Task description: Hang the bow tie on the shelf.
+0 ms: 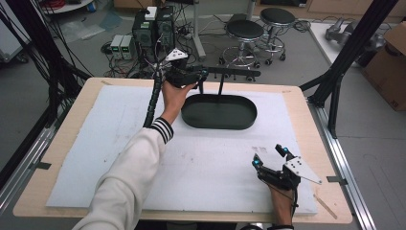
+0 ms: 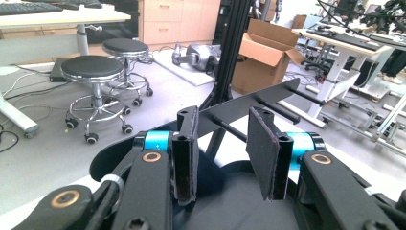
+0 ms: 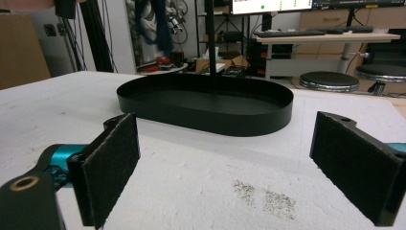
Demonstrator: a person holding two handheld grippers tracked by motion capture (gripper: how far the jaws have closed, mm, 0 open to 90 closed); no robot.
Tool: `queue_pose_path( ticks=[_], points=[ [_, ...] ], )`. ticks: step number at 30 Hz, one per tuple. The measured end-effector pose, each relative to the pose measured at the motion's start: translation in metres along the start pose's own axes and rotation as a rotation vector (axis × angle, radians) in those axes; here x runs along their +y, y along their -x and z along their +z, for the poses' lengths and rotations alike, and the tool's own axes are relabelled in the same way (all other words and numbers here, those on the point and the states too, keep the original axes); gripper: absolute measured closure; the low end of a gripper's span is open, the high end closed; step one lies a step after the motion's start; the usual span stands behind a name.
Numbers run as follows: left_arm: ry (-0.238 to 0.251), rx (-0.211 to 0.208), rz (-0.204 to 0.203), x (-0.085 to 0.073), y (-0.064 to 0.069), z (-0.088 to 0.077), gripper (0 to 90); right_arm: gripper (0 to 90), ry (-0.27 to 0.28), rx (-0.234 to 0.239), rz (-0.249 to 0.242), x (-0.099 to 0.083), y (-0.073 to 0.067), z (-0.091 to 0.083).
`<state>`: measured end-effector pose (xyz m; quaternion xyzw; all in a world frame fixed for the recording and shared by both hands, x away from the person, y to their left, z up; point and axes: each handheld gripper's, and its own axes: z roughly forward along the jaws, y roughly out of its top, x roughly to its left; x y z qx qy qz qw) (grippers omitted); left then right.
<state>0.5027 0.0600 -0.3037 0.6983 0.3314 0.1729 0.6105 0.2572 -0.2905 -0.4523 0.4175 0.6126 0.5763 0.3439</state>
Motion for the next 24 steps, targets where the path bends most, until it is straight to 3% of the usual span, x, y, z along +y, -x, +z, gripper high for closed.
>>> queue_pose_path(
  ticks=[10, 17, 19, 24],
  points=[
    [0.006, -0.008, 0.007, -0.001, 0.001, -0.008, 62.2, 8.9, 0.002, -0.002, 0.0, 0.0, 0.0, 0.0],
    [-0.023, 0.019, 0.015, -0.011, -0.002, -0.028, 44.2, 8.9, 0.002, -0.002, -0.002, 0.0, 0.0, 0.0],
    [-0.018, 0.005, 0.037, -0.013, -0.002, -0.037, 38.9, 8.9, 0.006, -0.003, -0.008, 0.0, 0.0, 0.0],
    [-0.018, 0.032, 0.114, -0.017, -0.001, -0.069, 30.6, 8.9, 0.006, -0.003, -0.013, 0.0, -0.001, 0.0]
  ],
)
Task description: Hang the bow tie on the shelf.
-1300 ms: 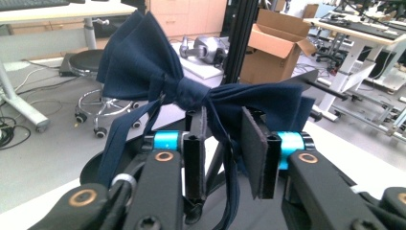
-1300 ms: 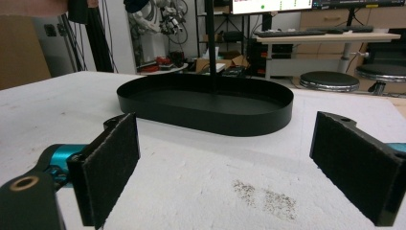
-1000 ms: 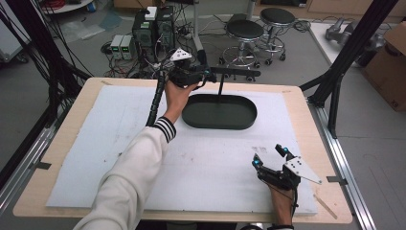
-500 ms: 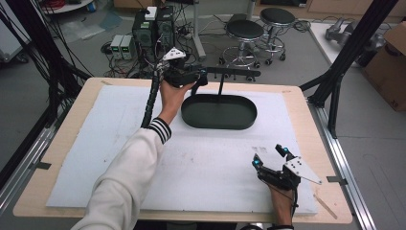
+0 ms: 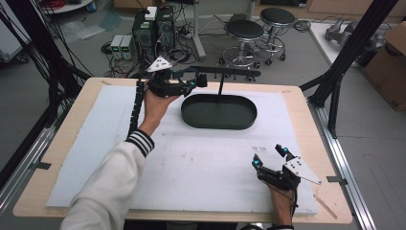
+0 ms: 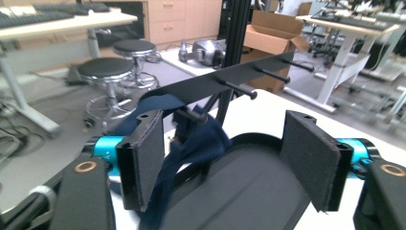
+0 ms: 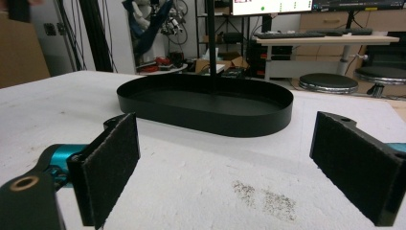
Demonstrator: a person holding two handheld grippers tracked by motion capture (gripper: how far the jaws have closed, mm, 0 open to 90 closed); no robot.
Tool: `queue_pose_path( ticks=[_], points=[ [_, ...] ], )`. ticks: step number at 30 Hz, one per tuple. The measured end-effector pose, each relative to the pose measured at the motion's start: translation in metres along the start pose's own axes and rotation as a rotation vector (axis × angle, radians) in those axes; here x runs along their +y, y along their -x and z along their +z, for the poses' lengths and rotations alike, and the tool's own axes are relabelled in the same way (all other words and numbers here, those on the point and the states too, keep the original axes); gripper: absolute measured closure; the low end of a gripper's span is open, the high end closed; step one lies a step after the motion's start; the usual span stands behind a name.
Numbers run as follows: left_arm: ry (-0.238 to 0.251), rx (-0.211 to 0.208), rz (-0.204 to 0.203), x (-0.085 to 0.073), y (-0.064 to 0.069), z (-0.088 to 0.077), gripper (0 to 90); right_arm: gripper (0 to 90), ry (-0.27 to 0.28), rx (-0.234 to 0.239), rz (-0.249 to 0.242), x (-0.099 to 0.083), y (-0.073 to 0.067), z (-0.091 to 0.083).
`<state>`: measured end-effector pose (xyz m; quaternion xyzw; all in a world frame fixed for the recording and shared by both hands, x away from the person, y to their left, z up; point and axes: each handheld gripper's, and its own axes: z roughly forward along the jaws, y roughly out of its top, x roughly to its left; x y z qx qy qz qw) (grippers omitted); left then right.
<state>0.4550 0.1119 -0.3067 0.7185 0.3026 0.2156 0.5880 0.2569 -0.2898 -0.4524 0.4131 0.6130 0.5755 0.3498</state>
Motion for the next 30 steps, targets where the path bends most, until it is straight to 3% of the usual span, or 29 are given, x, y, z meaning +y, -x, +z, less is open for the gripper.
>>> queue_pose_path(
  ticks=[8, 14, 19, 22, 25, 27, 30],
  points=[
    [0.03, -0.018, 0.02, -0.012, -0.012, -0.072, 26.4, 8.9, 0.002, 0.002, -0.005, 0.0, -0.001, -0.001],
    [0.034, 0.016, 0.026, -0.037, -0.024, -0.124, 26.2, 8.9, 0.0, 0.002, -0.005, 0.0, -0.001, -0.001],
    [0.023, 0.061, 0.067, -0.07, -0.022, -0.163, 26.2, 8.9, -0.008, 0.002, -0.008, 0.0, -0.002, -0.001],
    [0.046, 0.1, 0.081, -0.095, -0.016, -0.183, 25.4, 8.9, -0.008, -0.003, -0.01, 0.0, -0.002, 0.0],
    [0.083, 0.193, 0.118, -0.12, -0.007, -0.201, 19.6, 8.9, -0.003, -0.01, -0.015, 0.0, -0.002, 0.0],
    [0.1, 0.215, 0.118, -0.136, -0.004, -0.21, 19.9, 8.9, -0.002, -0.011, -0.013, 0.0, -0.002, 0.0],
    [0.076, 0.204, 0.085, -0.156, -0.002, -0.218, 20.0, 8.9, 0.0, -0.015, -0.012, 0.0, -0.002, -0.001]
  ],
)
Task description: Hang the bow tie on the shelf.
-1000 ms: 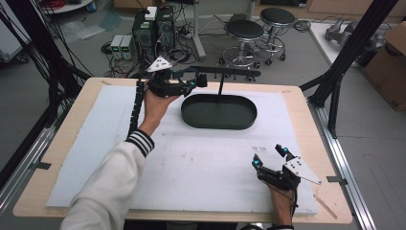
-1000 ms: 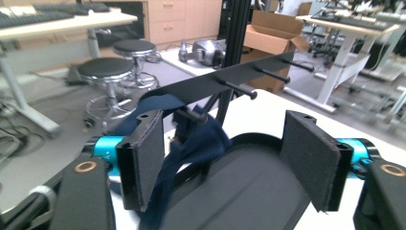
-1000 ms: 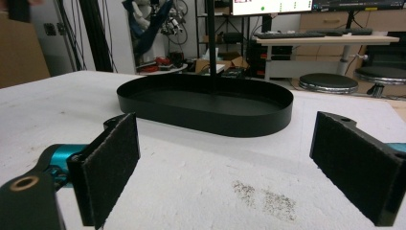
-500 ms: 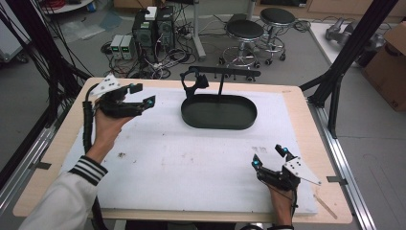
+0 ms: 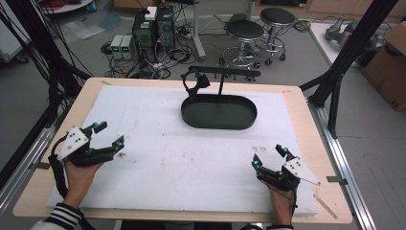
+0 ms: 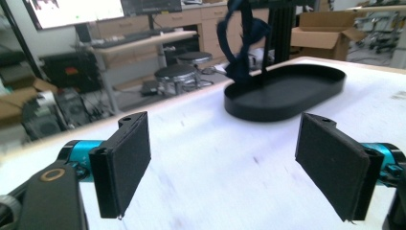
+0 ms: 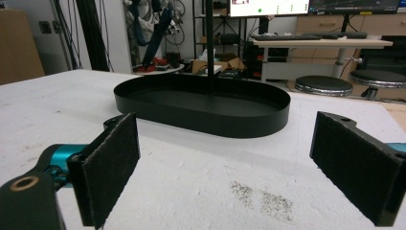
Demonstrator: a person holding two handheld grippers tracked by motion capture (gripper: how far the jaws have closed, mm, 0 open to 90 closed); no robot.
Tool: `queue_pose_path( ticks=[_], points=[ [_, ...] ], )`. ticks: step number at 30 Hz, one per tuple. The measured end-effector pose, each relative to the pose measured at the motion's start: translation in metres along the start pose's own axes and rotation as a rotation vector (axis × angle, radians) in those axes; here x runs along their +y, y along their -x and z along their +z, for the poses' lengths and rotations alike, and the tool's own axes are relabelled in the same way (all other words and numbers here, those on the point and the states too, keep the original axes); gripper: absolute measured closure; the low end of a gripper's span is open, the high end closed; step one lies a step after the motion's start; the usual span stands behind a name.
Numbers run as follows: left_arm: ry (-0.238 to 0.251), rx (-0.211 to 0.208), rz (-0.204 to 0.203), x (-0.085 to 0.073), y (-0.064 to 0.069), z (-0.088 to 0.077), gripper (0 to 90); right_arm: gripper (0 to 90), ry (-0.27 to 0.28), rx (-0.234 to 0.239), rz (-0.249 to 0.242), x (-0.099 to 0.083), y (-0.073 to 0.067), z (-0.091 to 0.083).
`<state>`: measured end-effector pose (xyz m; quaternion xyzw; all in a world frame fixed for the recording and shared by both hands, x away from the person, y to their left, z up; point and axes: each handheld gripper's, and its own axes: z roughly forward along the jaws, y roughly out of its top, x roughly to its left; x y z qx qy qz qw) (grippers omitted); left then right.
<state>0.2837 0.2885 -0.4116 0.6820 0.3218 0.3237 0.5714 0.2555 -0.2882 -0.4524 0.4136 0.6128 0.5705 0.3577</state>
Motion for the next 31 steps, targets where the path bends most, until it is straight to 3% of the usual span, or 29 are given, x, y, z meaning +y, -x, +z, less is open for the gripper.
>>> queue_pose_path(
  ticks=[5, 10, 19, 31],
  points=[
    [-0.024, -0.038, -0.021, -0.021, 0.003, -0.008, 20.0, 8.8, -0.002, 0.002, -0.002, 0.0, 0.0, 0.0],
    [0.018, -0.051, -0.094, -0.033, 0.001, -0.012, 19.1, 8.8, 0.005, -0.004, -0.007, 0.0, -0.001, 0.0],
    [0.029, -0.045, -0.058, -0.04, 0.005, -0.013, 18.9, 8.9, 0.014, -0.006, -0.008, -0.001, -0.001, -0.001],
    [0.049, -0.041, -0.078, -0.041, 0.004, -0.014, 18.7, 8.8, 0.021, -0.003, 0.004, -0.001, 0.0, -0.002]
  ],
)
